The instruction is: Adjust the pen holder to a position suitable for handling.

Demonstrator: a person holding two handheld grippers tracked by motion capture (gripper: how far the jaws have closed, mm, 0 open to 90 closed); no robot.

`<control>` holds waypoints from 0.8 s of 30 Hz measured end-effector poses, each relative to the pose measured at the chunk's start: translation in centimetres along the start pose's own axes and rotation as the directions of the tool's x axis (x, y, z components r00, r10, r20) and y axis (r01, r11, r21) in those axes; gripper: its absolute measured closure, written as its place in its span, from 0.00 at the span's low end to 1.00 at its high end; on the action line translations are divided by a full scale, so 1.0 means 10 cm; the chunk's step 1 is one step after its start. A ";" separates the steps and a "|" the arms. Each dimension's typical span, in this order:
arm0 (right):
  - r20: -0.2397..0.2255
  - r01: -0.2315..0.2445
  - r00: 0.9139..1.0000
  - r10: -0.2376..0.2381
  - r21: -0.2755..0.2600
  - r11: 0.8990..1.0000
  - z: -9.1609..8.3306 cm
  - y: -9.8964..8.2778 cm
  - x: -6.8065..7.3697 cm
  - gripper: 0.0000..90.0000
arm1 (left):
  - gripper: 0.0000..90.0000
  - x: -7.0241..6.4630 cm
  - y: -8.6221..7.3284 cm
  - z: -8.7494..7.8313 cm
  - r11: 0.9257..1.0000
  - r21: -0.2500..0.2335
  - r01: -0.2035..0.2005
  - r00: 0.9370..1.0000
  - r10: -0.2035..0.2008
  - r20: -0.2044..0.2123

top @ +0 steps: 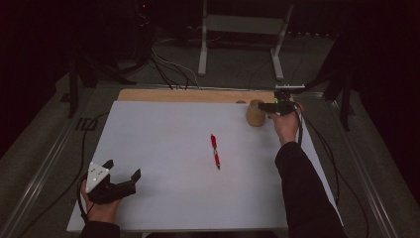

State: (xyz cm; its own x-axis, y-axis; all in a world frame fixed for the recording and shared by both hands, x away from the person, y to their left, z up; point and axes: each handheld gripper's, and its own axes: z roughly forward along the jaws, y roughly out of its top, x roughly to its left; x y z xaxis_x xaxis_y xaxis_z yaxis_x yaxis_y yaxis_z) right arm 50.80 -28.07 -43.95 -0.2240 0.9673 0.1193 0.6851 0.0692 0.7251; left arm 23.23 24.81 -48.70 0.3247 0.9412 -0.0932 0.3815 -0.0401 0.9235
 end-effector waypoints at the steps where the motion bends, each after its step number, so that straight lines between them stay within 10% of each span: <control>1: -0.004 -0.001 1.000 0.001 0.007 1.000 0.02 0.00 0.00 0.34 | 0.00 0.00 0.00 0.00 1.000 0.000 0.000 1.000 0.000 0.001; 11: 0.023 -0.029 0.999 0.028 0.074 0.997 0.19 -0.09 0.02 0.68 | 0.00 0.00 0.00 -0.01 1.000 -0.002 0.004 1.000 -0.004 0.002; 24: 0.048 -0.027 0.999 0.025 0.043 0.999 0.14 -0.09 0.04 0.73 | 0.00 0.00 0.00 0.00 1.000 0.004 -0.004 1.000 0.004 0.001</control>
State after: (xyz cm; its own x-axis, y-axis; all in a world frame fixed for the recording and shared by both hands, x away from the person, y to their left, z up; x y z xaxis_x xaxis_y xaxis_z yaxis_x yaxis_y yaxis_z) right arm 51.07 -27.42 -45.50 -0.1731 0.9793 0.1051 0.7202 0.0531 0.6917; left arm 23.19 24.80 -48.73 0.3267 0.9408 -0.0901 0.3841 -0.0451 0.9222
